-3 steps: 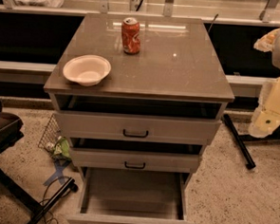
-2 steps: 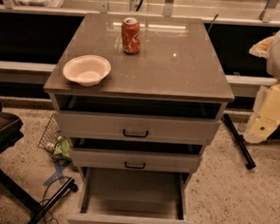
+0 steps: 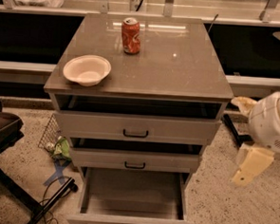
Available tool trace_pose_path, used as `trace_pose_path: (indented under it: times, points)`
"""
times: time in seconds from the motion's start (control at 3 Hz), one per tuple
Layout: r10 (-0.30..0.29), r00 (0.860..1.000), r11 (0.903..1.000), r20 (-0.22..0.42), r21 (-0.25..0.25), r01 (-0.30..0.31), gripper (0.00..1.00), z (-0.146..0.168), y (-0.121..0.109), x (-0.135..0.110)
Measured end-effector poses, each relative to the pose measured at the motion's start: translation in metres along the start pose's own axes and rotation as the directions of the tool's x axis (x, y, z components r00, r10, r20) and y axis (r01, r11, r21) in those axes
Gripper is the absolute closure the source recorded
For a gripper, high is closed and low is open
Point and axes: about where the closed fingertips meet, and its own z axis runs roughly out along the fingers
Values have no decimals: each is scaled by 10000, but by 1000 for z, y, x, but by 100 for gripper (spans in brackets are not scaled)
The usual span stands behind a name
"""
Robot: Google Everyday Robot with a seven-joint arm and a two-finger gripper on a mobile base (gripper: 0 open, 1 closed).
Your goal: Close bottom drawer
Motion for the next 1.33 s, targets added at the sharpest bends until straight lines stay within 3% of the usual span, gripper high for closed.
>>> trace_pose_path:
  times: [0.33,0.67,1.0,1.33]
  points:
    - [52,9955,10000,951,-41,-48,0,66,15,29]
    - [67,9814,9991,1916,387,-144,0,125,15,53]
    - [228,9667,9972,2550,624,-400,17,173,24,78]
    - [812,9581,9953,2745,286,-926,48,222,58,119]
